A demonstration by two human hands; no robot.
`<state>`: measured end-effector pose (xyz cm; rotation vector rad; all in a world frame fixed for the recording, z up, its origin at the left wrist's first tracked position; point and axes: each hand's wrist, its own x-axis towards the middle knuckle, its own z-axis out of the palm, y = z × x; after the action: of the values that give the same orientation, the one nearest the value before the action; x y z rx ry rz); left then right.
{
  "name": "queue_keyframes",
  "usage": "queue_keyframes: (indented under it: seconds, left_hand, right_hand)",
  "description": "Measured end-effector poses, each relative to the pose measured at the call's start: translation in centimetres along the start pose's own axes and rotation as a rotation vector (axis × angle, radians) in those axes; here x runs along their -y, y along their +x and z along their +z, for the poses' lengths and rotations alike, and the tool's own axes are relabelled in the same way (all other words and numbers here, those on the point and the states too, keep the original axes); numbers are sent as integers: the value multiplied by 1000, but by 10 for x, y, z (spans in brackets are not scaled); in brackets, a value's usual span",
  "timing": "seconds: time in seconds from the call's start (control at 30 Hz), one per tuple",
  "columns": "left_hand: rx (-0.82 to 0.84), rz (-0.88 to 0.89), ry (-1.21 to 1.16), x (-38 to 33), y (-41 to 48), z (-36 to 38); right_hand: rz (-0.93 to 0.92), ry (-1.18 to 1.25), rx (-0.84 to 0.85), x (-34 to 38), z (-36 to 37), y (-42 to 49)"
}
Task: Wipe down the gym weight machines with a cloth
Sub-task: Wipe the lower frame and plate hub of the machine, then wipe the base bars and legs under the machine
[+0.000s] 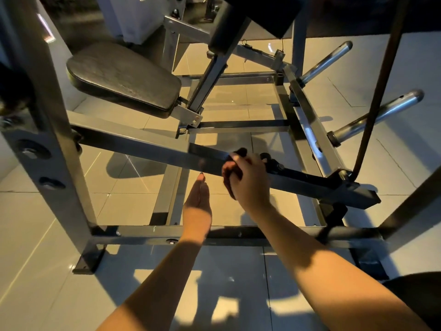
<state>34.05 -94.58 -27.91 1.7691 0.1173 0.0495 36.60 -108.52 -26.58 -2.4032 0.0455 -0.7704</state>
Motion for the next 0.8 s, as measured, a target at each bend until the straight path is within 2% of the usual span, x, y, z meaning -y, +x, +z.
queue_keyframes:
  seconds: [0.13, 0.2, 0.3, 0.37, 0.6, 0.8]
  left_hand:
    - [-95, -11, -205, -2, 9, -13]
    - [-103, 4, -275, -6, 11, -17]
    - [-109, -10, -245, -7, 7, -14]
    - [-110, 28, -148, -2, 4, -9]
    - [69, 205, 321, 2, 1, 22]
    - [207, 274, 348, -7, -7, 53]
  right_hand:
    - [-201, 35, 116, 50, 25, 6]
    - [-211, -2, 62, 65, 34, 10]
    - [-161, -18, 7, 65, 37, 17]
    - [-154, -16, 2, 52, 34, 13]
    - [-98, -65, -76, -34, -8, -13]
    - [-117, -175, 44, -60, -26, -21]
